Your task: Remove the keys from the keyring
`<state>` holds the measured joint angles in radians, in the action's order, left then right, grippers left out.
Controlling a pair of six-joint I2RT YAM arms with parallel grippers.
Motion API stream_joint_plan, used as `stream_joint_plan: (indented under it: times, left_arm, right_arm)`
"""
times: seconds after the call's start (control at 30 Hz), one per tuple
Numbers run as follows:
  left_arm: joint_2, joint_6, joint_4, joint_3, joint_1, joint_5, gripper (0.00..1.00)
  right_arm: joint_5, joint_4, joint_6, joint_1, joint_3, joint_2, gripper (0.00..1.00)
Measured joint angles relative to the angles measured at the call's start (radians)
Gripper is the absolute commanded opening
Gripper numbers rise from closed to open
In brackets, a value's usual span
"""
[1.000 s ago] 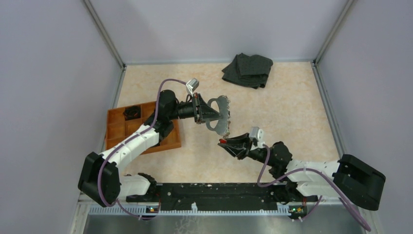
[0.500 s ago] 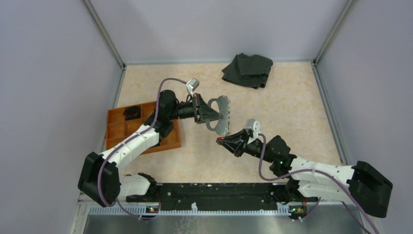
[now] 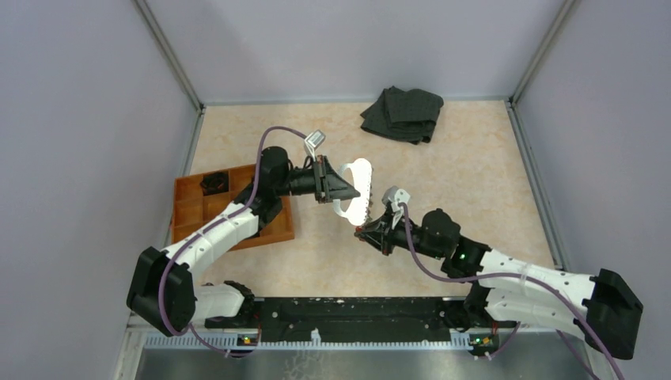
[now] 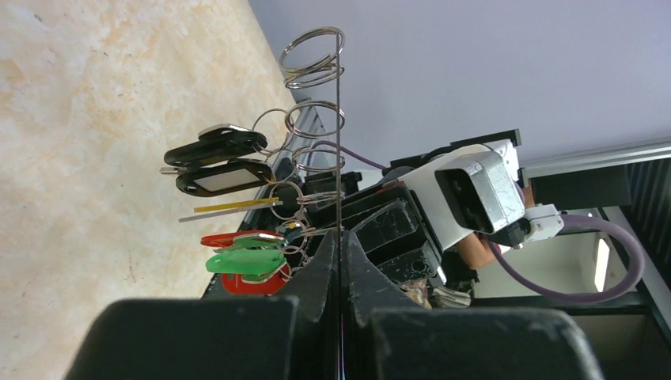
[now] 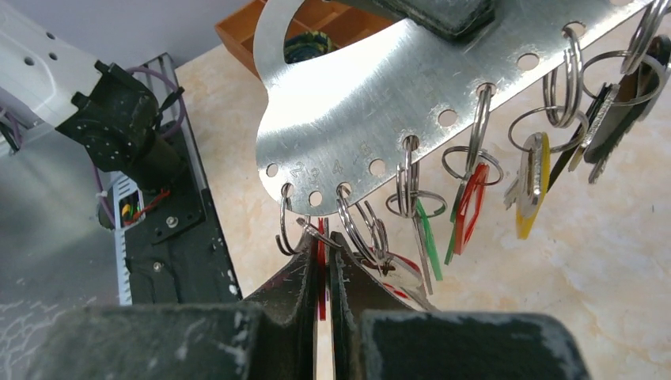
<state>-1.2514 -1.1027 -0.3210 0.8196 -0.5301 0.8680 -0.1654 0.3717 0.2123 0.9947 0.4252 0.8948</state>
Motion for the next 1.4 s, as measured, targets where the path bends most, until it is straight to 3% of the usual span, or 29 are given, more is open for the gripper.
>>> stream_joint_plan:
  times: [0.93,1.4]
  left_arm:
    - [0.025,0.246,0.162,0.018,0.0,-0.069,0.0]
    - [0.054,0.288,0.177,0.018,0.0,-0.073,0.0]
  right_arm:
    - [0.05,-0.412,0.041,0.018,0.183,-0.011,0.0]
    - [0.075,-0.492,0.054,0.031,0.251,0.032,0.0]
